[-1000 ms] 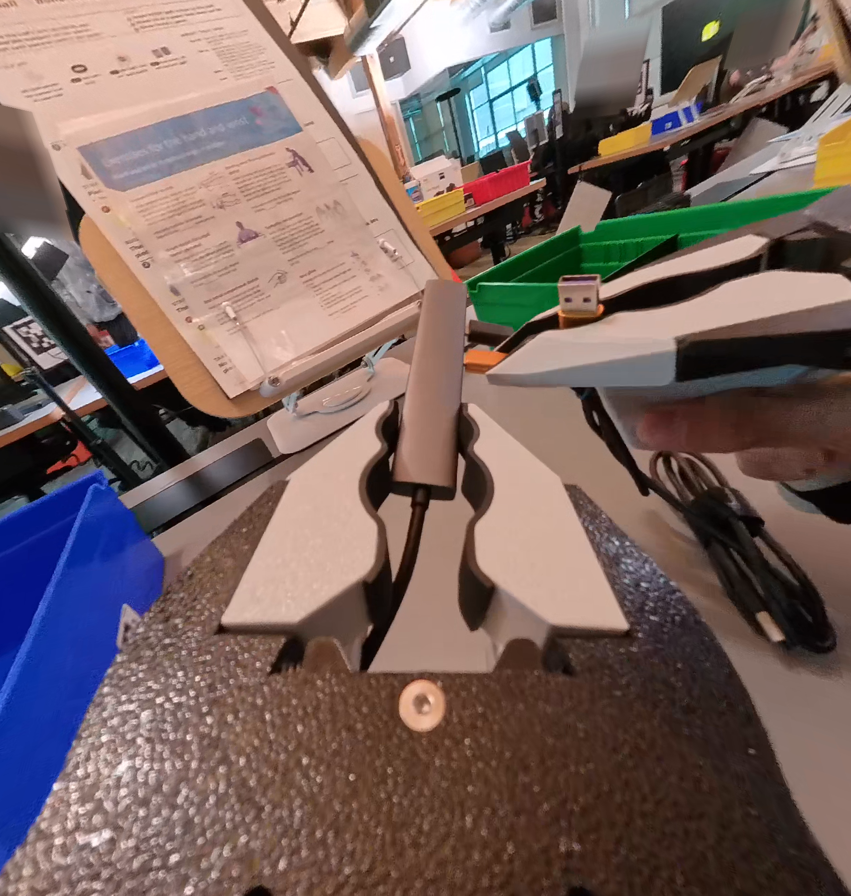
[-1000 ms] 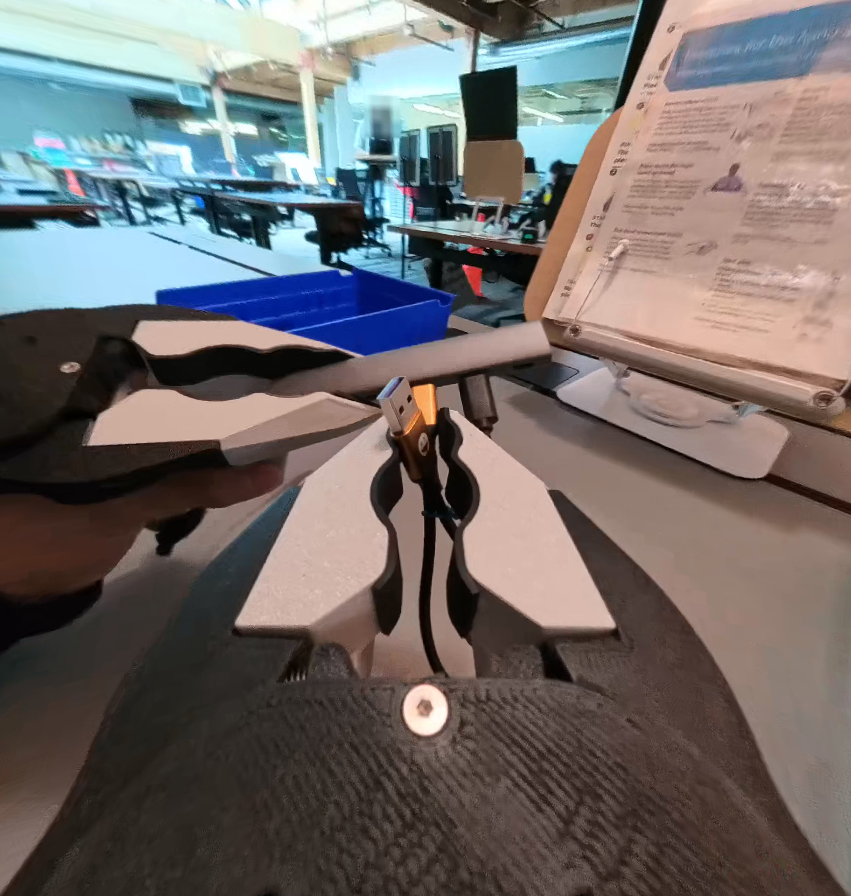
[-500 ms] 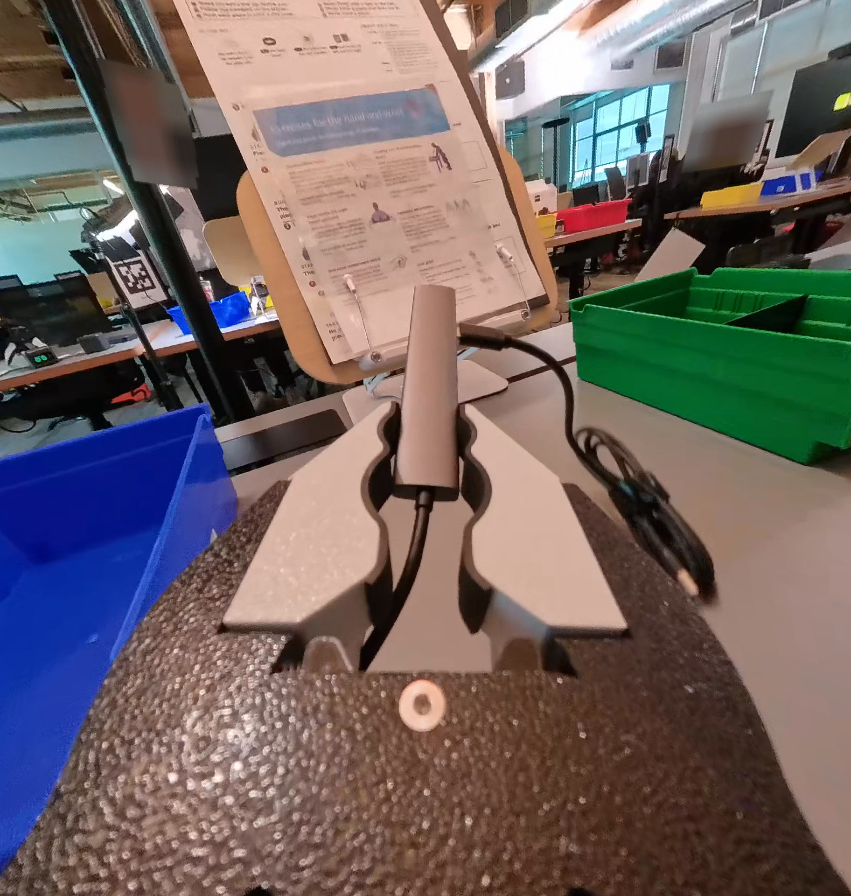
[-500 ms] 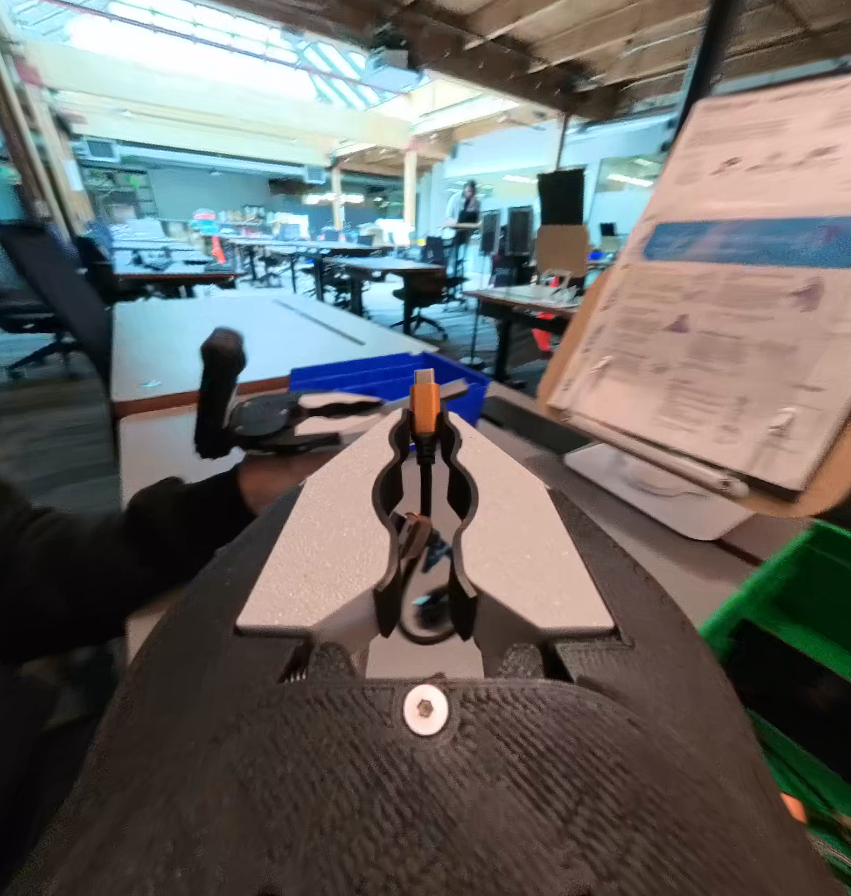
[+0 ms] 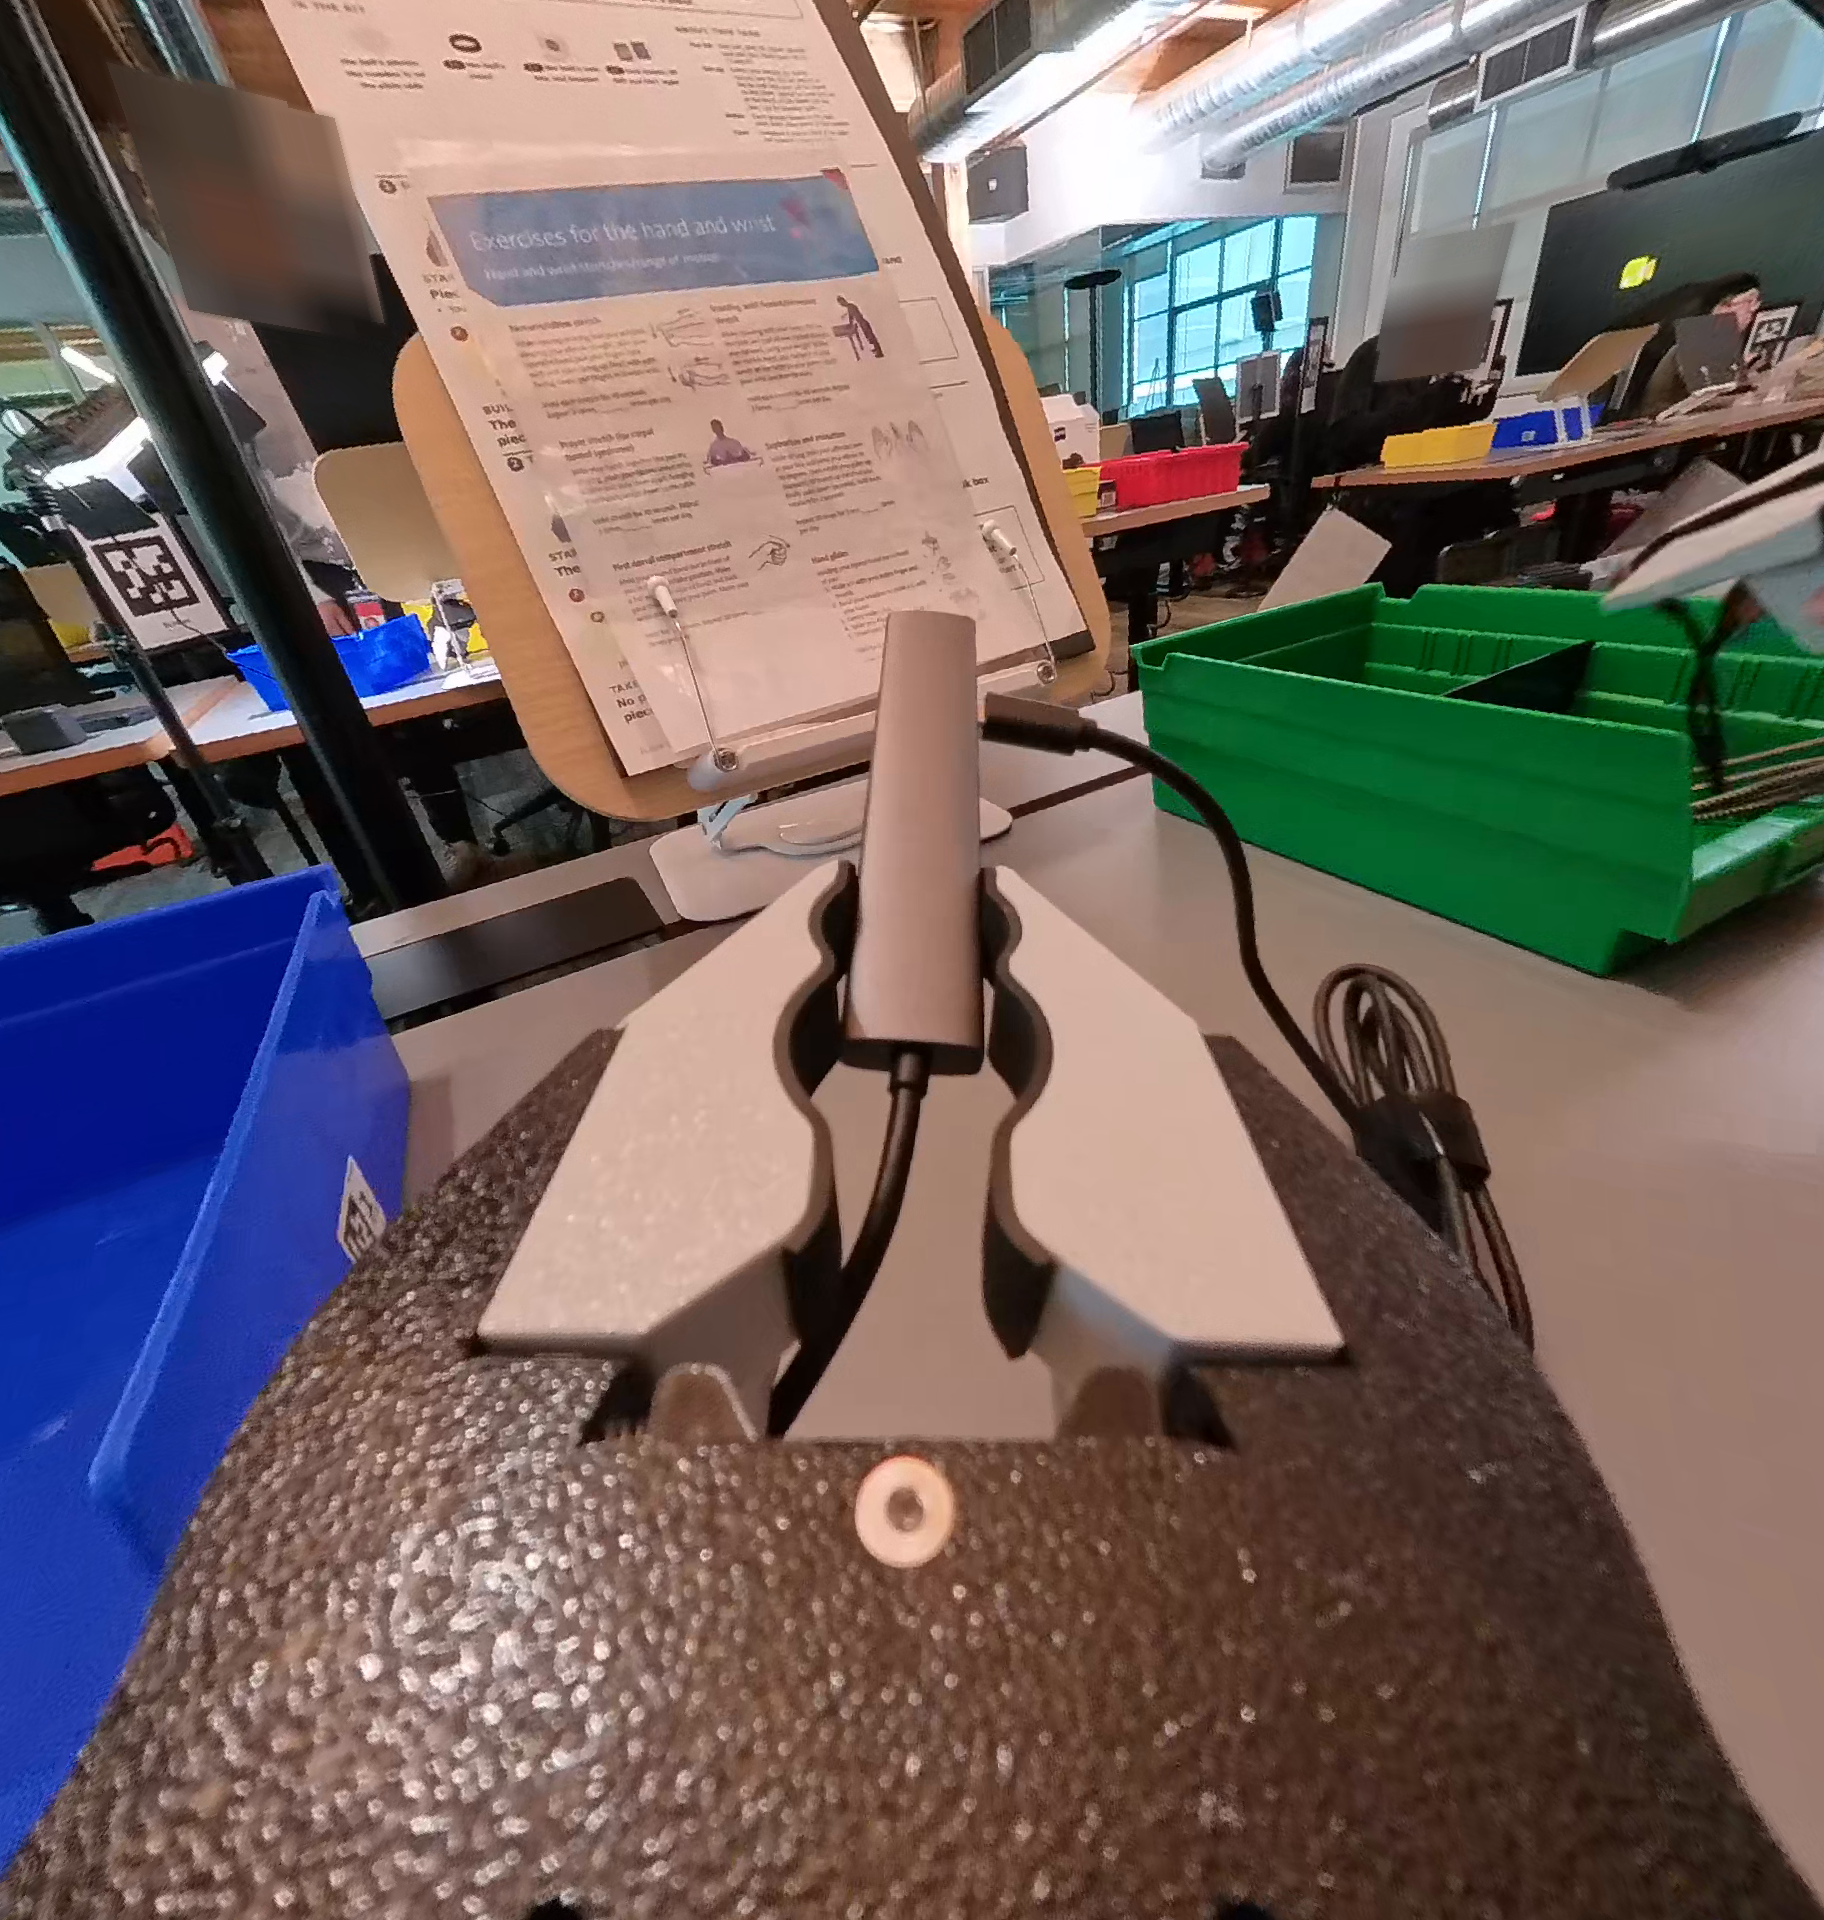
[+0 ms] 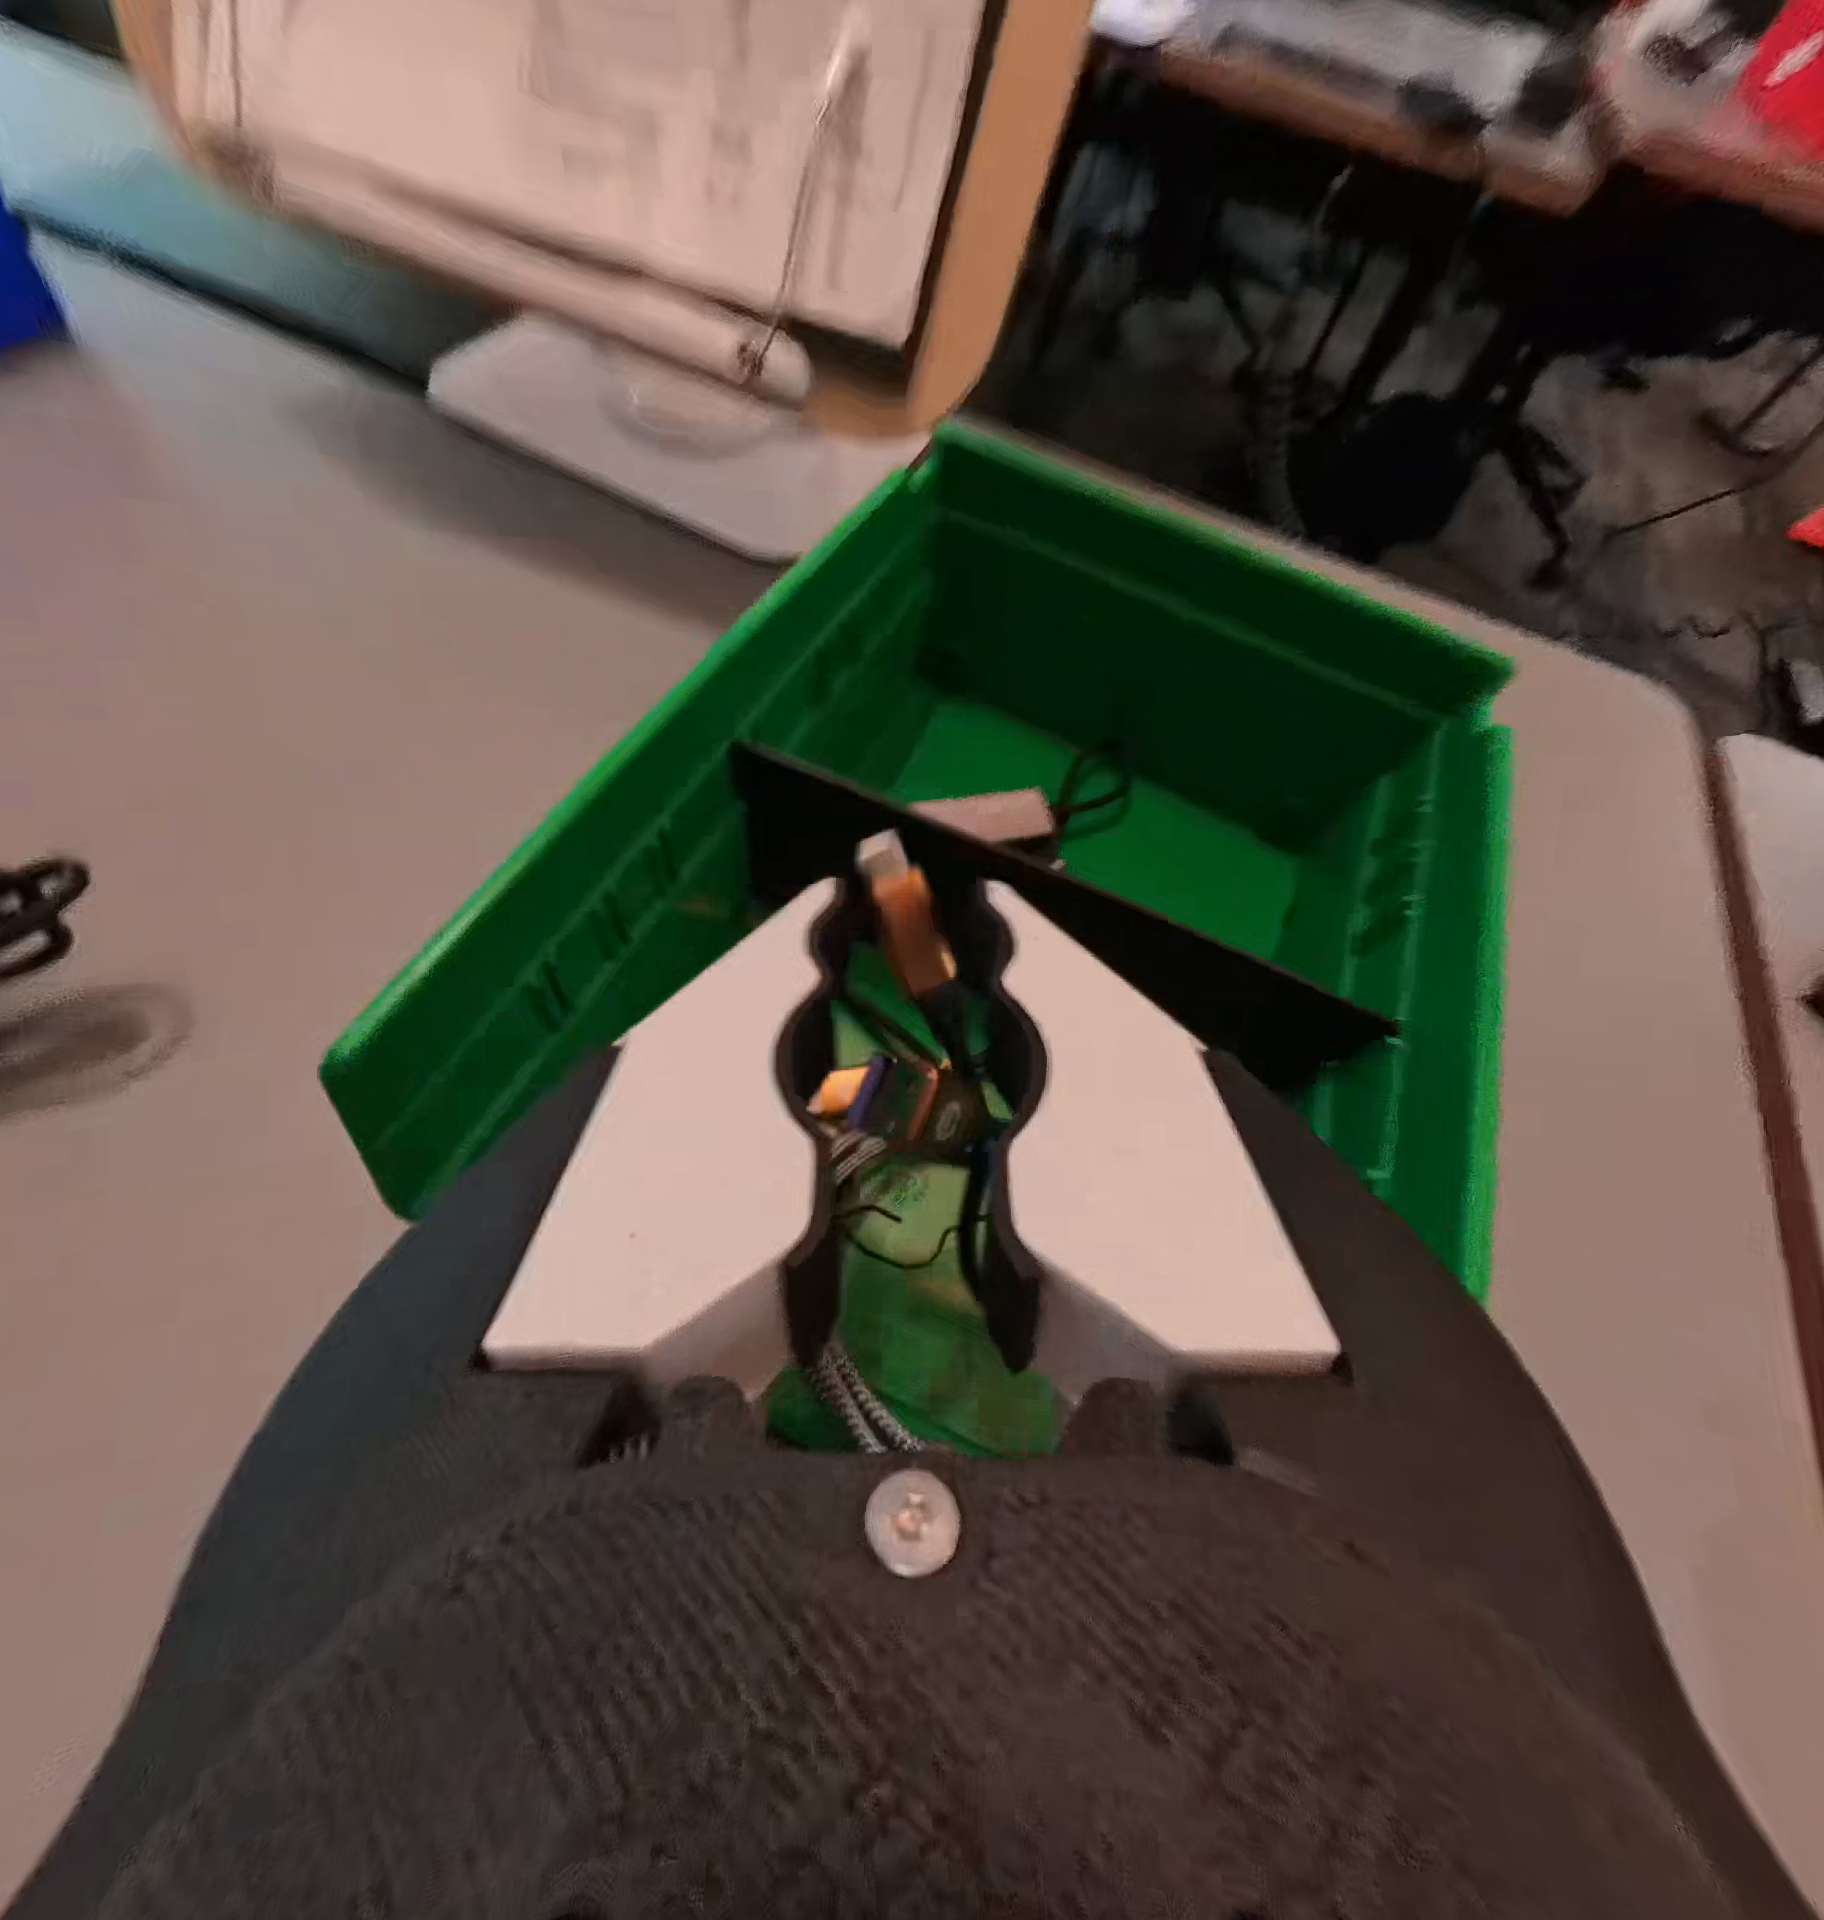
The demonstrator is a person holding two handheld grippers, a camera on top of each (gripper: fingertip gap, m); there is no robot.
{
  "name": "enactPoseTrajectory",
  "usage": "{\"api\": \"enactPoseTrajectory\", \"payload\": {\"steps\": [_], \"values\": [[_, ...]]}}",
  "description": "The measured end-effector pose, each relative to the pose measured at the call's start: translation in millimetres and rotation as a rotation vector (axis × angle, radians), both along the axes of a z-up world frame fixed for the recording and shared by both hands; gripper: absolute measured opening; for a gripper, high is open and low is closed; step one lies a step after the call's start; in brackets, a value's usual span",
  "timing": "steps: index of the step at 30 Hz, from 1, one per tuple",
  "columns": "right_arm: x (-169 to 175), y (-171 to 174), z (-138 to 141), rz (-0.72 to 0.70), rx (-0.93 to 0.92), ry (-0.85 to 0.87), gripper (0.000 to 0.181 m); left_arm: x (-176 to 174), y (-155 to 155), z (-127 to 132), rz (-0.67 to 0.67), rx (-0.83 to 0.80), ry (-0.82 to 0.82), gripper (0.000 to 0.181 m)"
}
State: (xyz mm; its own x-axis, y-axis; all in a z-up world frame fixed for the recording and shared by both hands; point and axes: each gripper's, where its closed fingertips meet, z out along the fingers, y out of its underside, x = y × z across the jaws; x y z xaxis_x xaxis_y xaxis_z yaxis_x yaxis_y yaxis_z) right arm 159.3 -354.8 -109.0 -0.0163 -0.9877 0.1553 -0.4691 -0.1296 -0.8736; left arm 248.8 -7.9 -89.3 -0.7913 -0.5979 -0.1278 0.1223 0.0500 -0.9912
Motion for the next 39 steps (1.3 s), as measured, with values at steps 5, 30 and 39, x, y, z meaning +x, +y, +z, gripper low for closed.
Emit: {"api": "enactPoseTrajectory", "payload": {"steps": [5, 30, 39], "values": [[5.3, 20.7, 13.6, 0.058, 0.021, 0.031, 0.067, -0.1, -1.7, -2.3, -0.014, 0.007, 0.014, 0.021], [67.7, 284.4, 19.8, 0.531, 0.041, -0.543, 0.019, -24.8, -31.7, -17.2, -0.191, 0.038, 0.114, 0.021], [66.5, 278.8, 19.9, 0.485, 0.015, -0.519, 0.012, -27.2, -34.2, -19.5, -0.189, 0.012, 0.174, 0.022]]}}
